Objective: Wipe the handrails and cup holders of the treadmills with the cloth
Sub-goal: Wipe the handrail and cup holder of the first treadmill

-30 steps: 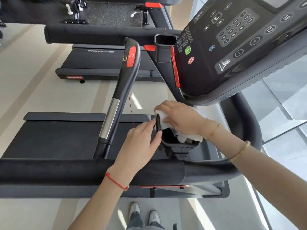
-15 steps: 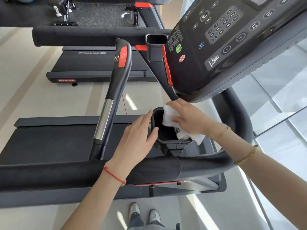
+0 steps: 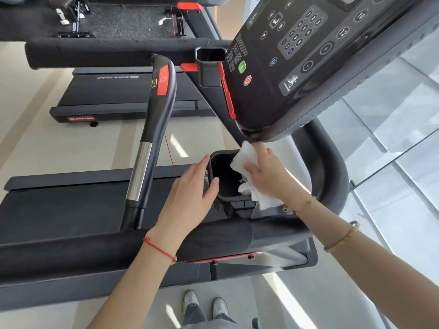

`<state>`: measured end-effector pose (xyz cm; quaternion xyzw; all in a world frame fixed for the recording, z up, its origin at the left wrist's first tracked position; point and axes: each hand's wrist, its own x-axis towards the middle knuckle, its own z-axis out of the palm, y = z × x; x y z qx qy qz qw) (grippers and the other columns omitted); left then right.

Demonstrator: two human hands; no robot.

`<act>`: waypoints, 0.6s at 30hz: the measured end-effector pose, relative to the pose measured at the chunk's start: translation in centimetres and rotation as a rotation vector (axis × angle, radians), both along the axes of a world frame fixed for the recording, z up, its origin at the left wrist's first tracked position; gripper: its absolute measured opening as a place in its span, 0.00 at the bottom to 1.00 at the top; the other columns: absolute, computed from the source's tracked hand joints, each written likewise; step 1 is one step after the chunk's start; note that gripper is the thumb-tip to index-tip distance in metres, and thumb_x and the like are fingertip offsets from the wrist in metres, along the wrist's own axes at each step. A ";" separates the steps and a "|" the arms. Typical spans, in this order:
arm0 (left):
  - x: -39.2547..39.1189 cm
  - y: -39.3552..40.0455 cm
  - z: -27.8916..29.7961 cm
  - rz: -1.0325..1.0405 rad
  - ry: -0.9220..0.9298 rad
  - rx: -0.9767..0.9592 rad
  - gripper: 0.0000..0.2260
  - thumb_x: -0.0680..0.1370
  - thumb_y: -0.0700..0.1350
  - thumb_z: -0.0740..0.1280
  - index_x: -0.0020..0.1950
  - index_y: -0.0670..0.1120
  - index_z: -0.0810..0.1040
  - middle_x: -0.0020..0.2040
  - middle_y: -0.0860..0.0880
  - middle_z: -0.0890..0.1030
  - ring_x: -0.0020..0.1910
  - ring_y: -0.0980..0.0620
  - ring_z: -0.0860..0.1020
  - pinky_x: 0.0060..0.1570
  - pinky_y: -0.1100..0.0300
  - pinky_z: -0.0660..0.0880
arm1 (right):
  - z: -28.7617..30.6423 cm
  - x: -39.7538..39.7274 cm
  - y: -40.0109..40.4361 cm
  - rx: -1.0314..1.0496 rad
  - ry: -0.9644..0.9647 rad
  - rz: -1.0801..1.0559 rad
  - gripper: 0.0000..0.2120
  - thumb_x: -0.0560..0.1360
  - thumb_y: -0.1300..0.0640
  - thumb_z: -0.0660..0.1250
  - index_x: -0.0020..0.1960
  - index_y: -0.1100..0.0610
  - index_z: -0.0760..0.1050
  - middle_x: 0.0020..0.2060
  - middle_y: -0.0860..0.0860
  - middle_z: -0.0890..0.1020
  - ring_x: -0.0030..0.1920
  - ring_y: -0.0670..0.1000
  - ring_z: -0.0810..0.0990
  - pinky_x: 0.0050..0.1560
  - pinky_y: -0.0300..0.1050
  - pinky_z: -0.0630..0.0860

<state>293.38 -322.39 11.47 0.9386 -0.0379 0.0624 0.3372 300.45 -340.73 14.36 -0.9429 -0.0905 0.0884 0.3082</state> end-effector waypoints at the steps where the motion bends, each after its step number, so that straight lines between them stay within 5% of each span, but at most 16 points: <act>1: 0.0 0.0 0.0 -0.001 -0.005 0.005 0.26 0.82 0.55 0.56 0.79 0.51 0.56 0.73 0.52 0.68 0.70 0.53 0.67 0.68 0.56 0.66 | -0.2 -0.5 -0.3 -0.004 0.009 -0.015 0.22 0.80 0.60 0.60 0.71 0.61 0.58 0.56 0.57 0.68 0.49 0.55 0.70 0.37 0.36 0.61; 4: 0.0 -0.1 0.0 0.005 -0.010 0.010 0.26 0.82 0.54 0.56 0.79 0.51 0.56 0.73 0.51 0.69 0.69 0.53 0.68 0.67 0.57 0.66 | -1.1 -2.0 -1.4 -0.042 0.046 -0.063 0.12 0.80 0.57 0.61 0.59 0.61 0.62 0.49 0.56 0.68 0.37 0.47 0.67 0.35 0.28 0.65; 6: 0.0 -0.1 -0.1 0.010 -0.011 0.009 0.26 0.82 0.54 0.56 0.79 0.51 0.56 0.72 0.52 0.69 0.69 0.54 0.68 0.66 0.58 0.66 | -0.8 -1.5 -1.4 -0.074 0.087 -0.061 0.11 0.80 0.55 0.61 0.54 0.60 0.61 0.48 0.56 0.70 0.37 0.45 0.67 0.32 0.35 0.63; 11: 0.1 -0.1 -0.1 0.009 -0.001 0.017 0.26 0.82 0.55 0.56 0.79 0.51 0.56 0.71 0.52 0.70 0.68 0.53 0.69 0.65 0.58 0.66 | 0.8 1.2 0.0 -0.029 0.128 0.015 0.22 0.81 0.58 0.60 0.71 0.63 0.59 0.63 0.62 0.70 0.60 0.59 0.71 0.47 0.40 0.60; 13: 0.1 -0.1 -0.1 0.006 0.004 0.017 0.26 0.82 0.55 0.56 0.79 0.51 0.56 0.71 0.51 0.70 0.68 0.52 0.69 0.66 0.57 0.66 | 0.4 0.2 -0.4 -0.034 0.110 0.006 0.18 0.80 0.59 0.60 0.66 0.64 0.61 0.57 0.60 0.72 0.52 0.57 0.73 0.40 0.37 0.60; 15: 0.1 -0.1 -0.2 0.006 0.004 0.017 0.26 0.82 0.55 0.56 0.79 0.51 0.56 0.71 0.51 0.70 0.68 0.52 0.69 0.66 0.56 0.66 | -0.6 -1.3 -1.3 -0.066 0.092 -0.049 0.09 0.80 0.58 0.61 0.51 0.63 0.63 0.42 0.52 0.70 0.38 0.48 0.68 0.37 0.31 0.65; 18: 0.1 -0.2 -0.2 0.007 0.006 0.011 0.25 0.82 0.55 0.56 0.79 0.51 0.56 0.70 0.51 0.71 0.68 0.51 0.70 0.65 0.56 0.67 | -1.4 -1.9 -1.9 -0.074 0.087 -0.095 0.12 0.80 0.56 0.60 0.41 0.58 0.60 0.35 0.49 0.66 0.34 0.48 0.66 0.35 0.29 0.66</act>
